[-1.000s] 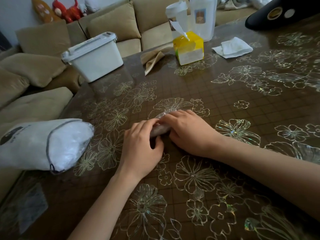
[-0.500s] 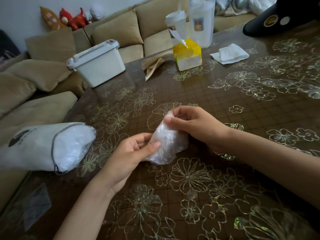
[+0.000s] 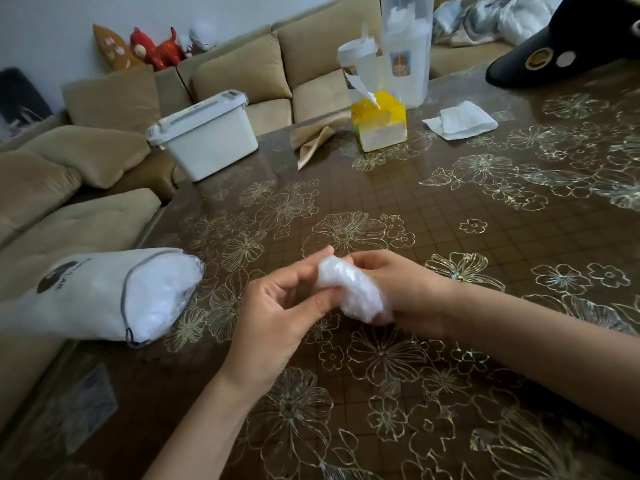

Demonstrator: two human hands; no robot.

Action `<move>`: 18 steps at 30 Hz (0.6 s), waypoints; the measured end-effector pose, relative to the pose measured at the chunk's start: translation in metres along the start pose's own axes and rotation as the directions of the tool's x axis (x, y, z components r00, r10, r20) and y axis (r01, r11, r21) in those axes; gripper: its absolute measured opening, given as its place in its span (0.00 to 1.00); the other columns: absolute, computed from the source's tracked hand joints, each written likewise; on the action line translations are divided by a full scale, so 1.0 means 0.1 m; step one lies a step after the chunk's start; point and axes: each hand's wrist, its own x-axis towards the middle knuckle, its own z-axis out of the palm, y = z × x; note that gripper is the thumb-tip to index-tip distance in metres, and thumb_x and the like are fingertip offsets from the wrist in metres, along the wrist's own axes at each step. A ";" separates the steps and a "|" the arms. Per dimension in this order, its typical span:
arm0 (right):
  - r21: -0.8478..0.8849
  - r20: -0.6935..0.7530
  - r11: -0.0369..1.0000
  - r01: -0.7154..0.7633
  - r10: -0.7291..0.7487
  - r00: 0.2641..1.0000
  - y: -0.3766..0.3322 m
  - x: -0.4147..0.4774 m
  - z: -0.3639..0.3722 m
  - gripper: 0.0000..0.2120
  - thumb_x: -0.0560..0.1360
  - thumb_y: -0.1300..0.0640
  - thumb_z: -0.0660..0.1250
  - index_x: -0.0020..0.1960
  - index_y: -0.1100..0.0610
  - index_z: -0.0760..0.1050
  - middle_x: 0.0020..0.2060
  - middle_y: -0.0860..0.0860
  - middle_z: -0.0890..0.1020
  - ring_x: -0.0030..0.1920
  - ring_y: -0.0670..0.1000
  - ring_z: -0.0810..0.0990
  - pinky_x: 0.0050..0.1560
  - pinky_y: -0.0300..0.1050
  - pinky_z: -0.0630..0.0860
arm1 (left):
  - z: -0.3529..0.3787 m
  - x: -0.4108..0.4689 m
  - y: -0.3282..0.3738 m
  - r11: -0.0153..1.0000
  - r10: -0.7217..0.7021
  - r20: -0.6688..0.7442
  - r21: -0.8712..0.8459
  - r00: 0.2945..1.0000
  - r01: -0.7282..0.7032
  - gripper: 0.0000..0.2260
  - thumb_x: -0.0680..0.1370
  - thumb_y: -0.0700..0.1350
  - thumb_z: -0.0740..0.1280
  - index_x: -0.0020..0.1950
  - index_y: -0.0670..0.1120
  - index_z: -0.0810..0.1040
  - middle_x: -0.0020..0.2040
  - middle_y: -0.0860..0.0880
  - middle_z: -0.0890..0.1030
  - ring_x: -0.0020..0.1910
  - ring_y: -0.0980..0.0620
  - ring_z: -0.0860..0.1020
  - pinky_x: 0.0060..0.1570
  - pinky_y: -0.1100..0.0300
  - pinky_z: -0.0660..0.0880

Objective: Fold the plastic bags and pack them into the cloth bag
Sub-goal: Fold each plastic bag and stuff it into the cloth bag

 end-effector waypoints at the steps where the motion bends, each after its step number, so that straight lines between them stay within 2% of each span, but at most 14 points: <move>1: -0.060 -0.055 0.998 0.017 -0.020 0.998 0.00 0.00 -0.01 0.08 0.75 0.59 0.66 0.51 0.63 0.75 0.32 0.52 0.77 0.28 0.46 0.72 0.27 0.38 0.65 | 0.02 0.00 -0.01 1.000 0.005 -0.051 -0.022 0.999 -0.006 0.10 0.65 0.42 0.72 0.45 0.51 0.85 0.50 0.52 0.84 0.53 0.56 0.81 0.50 0.67 0.75; 2: -0.096 -0.108 0.995 0.041 -0.051 0.993 -0.01 0.00 -0.02 0.07 0.75 0.59 0.67 0.50 0.62 0.75 0.34 0.53 0.78 0.30 0.47 0.74 0.27 0.37 0.69 | 0.03 0.00 -0.02 1.000 0.010 -0.098 -0.027 0.995 -0.012 0.09 0.65 0.41 0.71 0.44 0.49 0.85 0.46 0.50 0.85 0.49 0.56 0.82 0.47 0.68 0.75; 4: -0.031 -0.144 0.996 0.078 -0.081 0.986 -0.04 0.03 -0.02 0.09 0.77 0.56 0.64 0.52 0.62 0.76 0.40 0.56 0.80 0.37 0.51 0.78 0.40 0.42 0.76 | 0.03 -0.01 -0.02 0.999 0.004 -0.183 -0.047 0.983 -0.013 0.08 0.66 0.40 0.71 0.43 0.47 0.84 0.43 0.48 0.85 0.44 0.55 0.83 0.43 0.68 0.76; 6: 0.130 -0.062 0.989 0.071 -0.063 0.996 -0.08 0.02 0.01 0.19 0.78 0.49 0.59 0.56 0.64 0.76 0.46 0.60 0.80 0.45 0.55 0.78 0.51 0.50 0.76 | 0.02 -0.02 -0.04 0.998 -0.006 -0.221 -0.064 0.975 -0.009 0.08 0.68 0.37 0.70 0.46 0.44 0.81 0.43 0.48 0.85 0.44 0.55 0.83 0.42 0.68 0.76; 8: 0.133 0.035 0.989 0.070 -0.075 0.997 -0.09 -0.01 0.06 0.23 0.75 0.46 0.60 0.57 0.63 0.75 0.49 0.62 0.81 0.48 0.57 0.80 0.54 0.53 0.78 | -0.02 -0.05 -0.06 0.999 -0.019 -0.261 -0.052 0.965 0.005 0.09 0.71 0.34 0.69 0.48 0.44 0.81 0.43 0.49 0.85 0.43 0.56 0.83 0.41 0.68 0.76; 10: 0.028 0.028 0.994 0.107 -0.108 0.994 -0.05 -0.02 0.07 0.18 0.74 0.51 0.64 0.57 0.63 0.75 0.51 0.62 0.82 0.48 0.58 0.82 0.53 0.54 0.79 | -0.04 -0.06 -0.11 0.998 -0.057 -0.292 -0.029 0.955 0.051 0.10 0.72 0.32 0.69 0.50 0.42 0.80 0.42 0.48 0.85 0.42 0.56 0.82 0.40 0.68 0.76; 12: -0.054 -0.033 0.988 0.142 -0.144 0.989 -0.02 0.02 0.08 0.12 0.74 0.60 0.66 0.55 0.64 0.76 0.48 0.61 0.82 0.44 0.55 0.83 0.47 0.47 0.81 | -0.09 -0.08 -0.14 0.991 -0.131 -0.302 -0.036 0.944 0.126 0.12 0.73 0.31 0.68 0.53 0.43 0.80 0.43 0.48 0.84 0.43 0.55 0.82 0.42 0.66 0.77; 15: -0.128 -0.089 0.981 0.145 -0.157 0.984 -0.02 0.12 0.12 0.08 0.71 0.66 0.69 0.50 0.66 0.76 0.42 0.60 0.82 0.38 0.52 0.83 0.40 0.41 0.82 | -0.18 -0.08 -0.14 0.968 -0.252 -0.267 -0.072 0.930 0.241 0.11 0.74 0.32 0.68 0.54 0.43 0.79 0.46 0.47 0.84 0.45 0.54 0.82 0.46 0.62 0.79; 17: -0.157 -0.111 0.978 0.139 -0.157 0.981 -0.04 0.21 0.23 0.05 0.71 0.69 0.69 0.46 0.65 0.76 0.38 0.58 0.82 0.34 0.49 0.82 0.36 0.39 0.81 | -0.31 -0.15 -0.09 0.969 -0.188 -0.295 0.099 0.937 0.225 0.09 0.74 0.37 0.69 0.51 0.49 0.79 0.47 0.51 0.83 0.47 0.58 0.81 0.48 0.63 0.78; 18: -0.159 -0.128 0.977 0.141 -0.162 0.978 -0.05 0.26 0.29 0.04 0.71 0.69 0.69 0.45 0.65 0.76 0.37 0.58 0.81 0.32 0.48 0.81 0.35 0.38 0.80 | -0.40 -0.20 -0.06 0.950 -0.085 -0.338 0.255 0.937 0.178 0.08 0.74 0.40 0.70 0.49 0.52 0.77 0.48 0.54 0.82 0.48 0.61 0.80 0.48 0.66 0.77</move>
